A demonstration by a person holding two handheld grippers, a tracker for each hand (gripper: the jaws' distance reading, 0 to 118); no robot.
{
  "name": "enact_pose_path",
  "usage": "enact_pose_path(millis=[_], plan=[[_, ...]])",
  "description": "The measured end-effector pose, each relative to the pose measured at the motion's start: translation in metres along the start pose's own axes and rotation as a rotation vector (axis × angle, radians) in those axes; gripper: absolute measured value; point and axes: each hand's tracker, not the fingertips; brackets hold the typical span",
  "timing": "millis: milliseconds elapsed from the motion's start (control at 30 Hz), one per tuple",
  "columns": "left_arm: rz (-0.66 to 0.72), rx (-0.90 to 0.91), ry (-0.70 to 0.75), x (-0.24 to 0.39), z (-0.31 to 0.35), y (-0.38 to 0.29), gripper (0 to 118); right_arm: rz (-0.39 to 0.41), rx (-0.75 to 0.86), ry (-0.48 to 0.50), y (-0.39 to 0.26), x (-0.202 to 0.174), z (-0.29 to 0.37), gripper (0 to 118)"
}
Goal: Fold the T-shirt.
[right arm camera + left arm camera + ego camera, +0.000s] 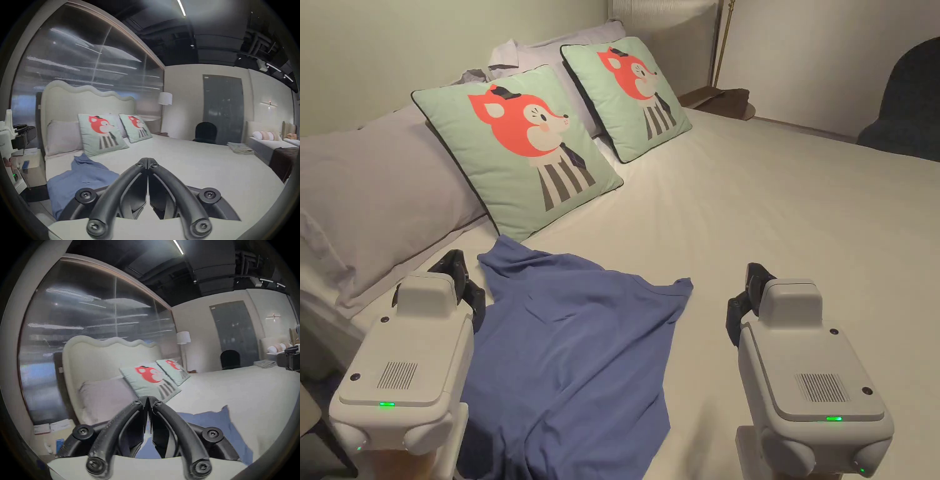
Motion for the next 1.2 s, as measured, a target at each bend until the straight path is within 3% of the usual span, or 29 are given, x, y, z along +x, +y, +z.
enact_pose_path(millis=[267,500,533,667,733,933,1000,1133,1200], plan=[[0.019,-0.060,0.031,-0.021,-0.006,-0.012,0,0.017,-0.013,0.059,-0.007,-0.018,-0.014,0],[0.048,-0.297,-0.180,0.013,-0.044,-0.007,0,0.022,-0.018,0.029,-0.008,-0.003,-0.014,0],[0.051,-0.338,-0.204,0.020,-0.052,-0.007,6,0.023,-0.019,0.023,-0.007,0.000,-0.013,0],[0.042,-0.534,-0.265,0.051,-0.093,-0.018,95,0.028,-0.020,-0.012,-0.006,0.014,-0.010,0],[0.014,-0.633,-0.272,0.070,-0.109,-0.027,109,0.027,-0.025,-0.030,-0.005,0.022,-0.009,0],[-0.035,-0.784,-0.344,0.115,-0.133,-0.058,108,0.034,-0.041,-0.079,-0.010,0.045,-0.006,0],[-0.032,-0.815,-0.346,0.125,-0.139,-0.070,103,0.035,-0.048,-0.092,-0.012,0.052,-0.003,0],[-0.021,-0.881,-0.356,0.139,-0.134,-0.080,90,0.035,-0.062,-0.119,-0.017,0.067,0.000,0],[-0.038,-0.897,-0.368,0.145,-0.128,-0.083,65,0.031,-0.067,-0.132,-0.019,0.072,0.002,0]])
